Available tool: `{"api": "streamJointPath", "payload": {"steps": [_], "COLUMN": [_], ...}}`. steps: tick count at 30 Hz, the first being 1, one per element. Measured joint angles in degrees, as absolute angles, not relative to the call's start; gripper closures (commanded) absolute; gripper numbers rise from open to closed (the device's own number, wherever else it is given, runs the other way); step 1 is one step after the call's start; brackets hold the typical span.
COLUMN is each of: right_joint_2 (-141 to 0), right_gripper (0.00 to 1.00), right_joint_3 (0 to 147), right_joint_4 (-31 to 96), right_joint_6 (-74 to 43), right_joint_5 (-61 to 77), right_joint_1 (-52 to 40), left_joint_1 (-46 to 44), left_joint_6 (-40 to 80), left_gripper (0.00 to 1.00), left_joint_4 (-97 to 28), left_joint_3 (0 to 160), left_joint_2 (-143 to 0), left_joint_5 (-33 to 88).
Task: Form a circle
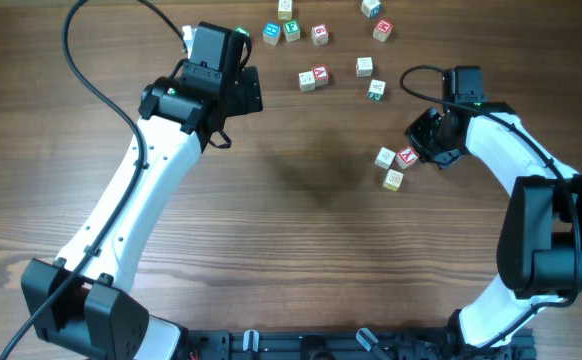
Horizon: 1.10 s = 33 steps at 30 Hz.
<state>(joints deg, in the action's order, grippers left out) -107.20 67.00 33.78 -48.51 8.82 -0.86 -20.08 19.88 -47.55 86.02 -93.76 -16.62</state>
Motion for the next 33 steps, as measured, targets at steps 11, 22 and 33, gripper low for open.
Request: {"api": "streamJointPath", "payload": {"steps": [11, 22, 33], "right_joint_2": [-107.2, -107.2, -107.2], "right_gripper": [0.95, 0.95, 0.95], "right_joint_3": [67.0, 67.0, 67.0], "right_joint_4": [33.8, 33.8, 33.1], "right_joint_6": [-47.7, -47.2, -47.2], "right_joint_5": [10.1, 10.1, 10.0], "right_joint_1": [-0.9, -0.9, -0.9], "left_joint_1": [-20.1, -20.1, -20.1], "left_joint_6": [19.9, 19.9, 19.9], "left_gripper": [0.0, 0.0, 0.0], "left_joint_4": [-47.6, -47.5, -47.6], "left_joint_3": [86.0, 86.0, 86.0], "left_joint_2": [-93.8, -93.8, -93.8], "left_joint_5": [-16.6, -16.6, -16.6]}}
